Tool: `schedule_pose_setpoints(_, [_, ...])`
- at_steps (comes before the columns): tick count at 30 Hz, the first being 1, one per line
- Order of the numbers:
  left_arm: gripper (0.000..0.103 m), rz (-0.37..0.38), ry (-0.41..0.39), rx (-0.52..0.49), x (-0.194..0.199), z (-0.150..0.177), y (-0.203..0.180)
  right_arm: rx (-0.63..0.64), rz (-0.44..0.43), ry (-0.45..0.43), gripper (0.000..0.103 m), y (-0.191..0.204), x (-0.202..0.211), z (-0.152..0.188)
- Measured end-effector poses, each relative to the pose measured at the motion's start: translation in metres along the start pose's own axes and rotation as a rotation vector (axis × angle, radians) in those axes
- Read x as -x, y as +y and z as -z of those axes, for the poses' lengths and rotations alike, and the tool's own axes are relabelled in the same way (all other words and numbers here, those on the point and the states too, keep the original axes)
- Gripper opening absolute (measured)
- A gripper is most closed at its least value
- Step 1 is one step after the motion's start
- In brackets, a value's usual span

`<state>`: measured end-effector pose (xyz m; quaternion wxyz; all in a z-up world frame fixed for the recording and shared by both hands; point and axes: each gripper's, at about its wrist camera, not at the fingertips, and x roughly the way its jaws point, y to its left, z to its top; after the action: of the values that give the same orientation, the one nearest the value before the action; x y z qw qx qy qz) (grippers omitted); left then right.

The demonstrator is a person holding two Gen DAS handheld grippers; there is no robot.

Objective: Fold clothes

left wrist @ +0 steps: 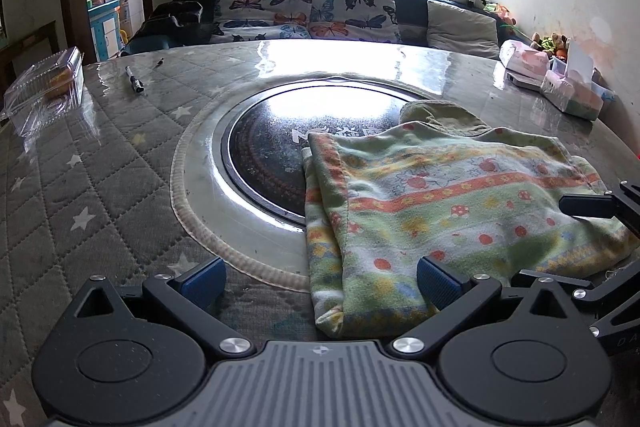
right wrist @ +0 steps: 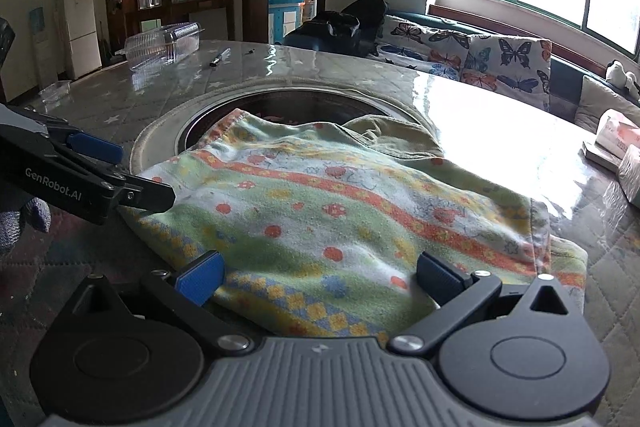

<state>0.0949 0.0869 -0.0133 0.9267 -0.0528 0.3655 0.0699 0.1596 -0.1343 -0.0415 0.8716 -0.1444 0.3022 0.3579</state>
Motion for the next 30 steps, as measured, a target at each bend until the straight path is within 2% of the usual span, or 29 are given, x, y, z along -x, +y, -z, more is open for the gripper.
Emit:
schedule_pose_setpoints(16, [0.103, -0.009, 0.025, 0.003, -0.001, -0.003, -0.003, -0.002, 0.012, 0.011, 0.103, 0.003, 0.0, -0.003])
schedule_pose_setpoints(30, [0.103, -0.016, 0.035, -0.015, 0.008, -0.005, -0.017, -0.026, 0.049, 0.028, 0.103, 0.006, 0.017, -0.001])
